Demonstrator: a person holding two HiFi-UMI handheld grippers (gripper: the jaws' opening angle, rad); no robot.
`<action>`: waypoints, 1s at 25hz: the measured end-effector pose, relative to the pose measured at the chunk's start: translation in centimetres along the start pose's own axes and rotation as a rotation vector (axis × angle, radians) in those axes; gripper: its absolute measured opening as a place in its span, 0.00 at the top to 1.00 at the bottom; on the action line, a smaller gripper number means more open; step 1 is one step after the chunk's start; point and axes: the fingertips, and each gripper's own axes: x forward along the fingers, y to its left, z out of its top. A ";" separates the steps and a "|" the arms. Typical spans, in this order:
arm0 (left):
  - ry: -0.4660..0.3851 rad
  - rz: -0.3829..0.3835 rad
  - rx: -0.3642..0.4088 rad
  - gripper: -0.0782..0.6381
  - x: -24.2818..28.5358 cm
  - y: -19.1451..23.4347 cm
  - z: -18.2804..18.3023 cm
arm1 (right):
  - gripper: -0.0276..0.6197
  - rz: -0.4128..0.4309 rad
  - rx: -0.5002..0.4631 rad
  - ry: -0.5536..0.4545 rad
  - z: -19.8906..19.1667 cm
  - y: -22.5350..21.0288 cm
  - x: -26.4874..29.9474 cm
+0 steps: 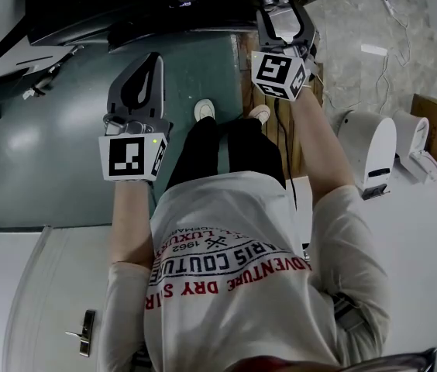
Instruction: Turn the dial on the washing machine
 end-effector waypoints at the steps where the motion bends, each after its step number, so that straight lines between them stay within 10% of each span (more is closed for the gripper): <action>1: 0.001 0.002 -0.002 0.87 0.0 0.1 0.0 | 0.51 -0.001 0.008 0.003 0.0 0.0 0.0; 14: 0.004 0.020 -0.004 0.87 0.0 0.1 -0.1 | 0.51 0.121 0.453 0.018 -0.5 -0.6 0.2; 25: 0.013 0.017 0.015 0.87 -0.4 -0.1 -0.4 | 0.50 0.059 0.076 -0.036 1.1 0.5 -0.7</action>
